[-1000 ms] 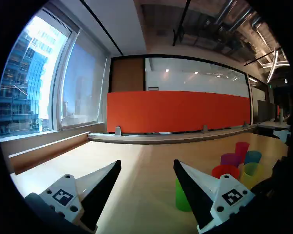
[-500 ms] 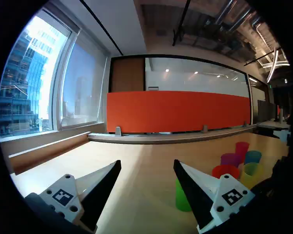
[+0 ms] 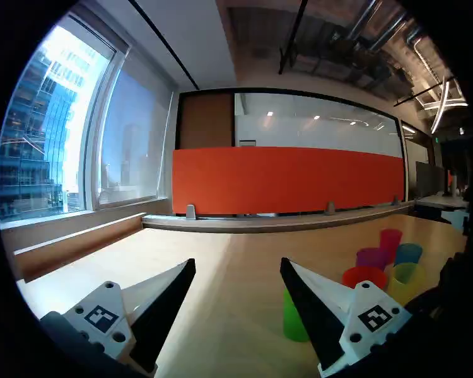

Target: Pour water

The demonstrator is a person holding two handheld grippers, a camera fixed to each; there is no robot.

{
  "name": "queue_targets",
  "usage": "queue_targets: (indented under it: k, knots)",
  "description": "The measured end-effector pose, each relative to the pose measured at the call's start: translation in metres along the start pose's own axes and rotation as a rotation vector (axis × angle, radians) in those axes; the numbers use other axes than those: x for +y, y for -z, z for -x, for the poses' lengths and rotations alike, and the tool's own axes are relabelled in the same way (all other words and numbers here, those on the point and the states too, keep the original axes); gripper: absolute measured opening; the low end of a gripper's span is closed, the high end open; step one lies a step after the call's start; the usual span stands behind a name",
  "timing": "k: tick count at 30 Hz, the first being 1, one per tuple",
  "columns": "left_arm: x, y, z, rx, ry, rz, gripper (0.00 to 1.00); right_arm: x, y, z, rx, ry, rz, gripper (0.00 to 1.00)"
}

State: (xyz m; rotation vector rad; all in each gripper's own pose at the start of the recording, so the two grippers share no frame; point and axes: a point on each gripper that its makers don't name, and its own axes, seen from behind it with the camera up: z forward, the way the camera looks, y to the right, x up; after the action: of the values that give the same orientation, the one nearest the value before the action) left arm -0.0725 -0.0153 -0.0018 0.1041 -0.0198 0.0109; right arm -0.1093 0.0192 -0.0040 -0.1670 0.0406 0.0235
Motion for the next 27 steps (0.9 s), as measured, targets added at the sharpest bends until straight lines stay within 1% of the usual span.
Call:
queue_targets:
  k: [27]
  knots:
    - [-0.0008,-0.0016,-0.0005,0.001,0.001,0.001,1.00,-0.0003,-0.0004,0.0009,0.000,0.000,0.000,1.00]
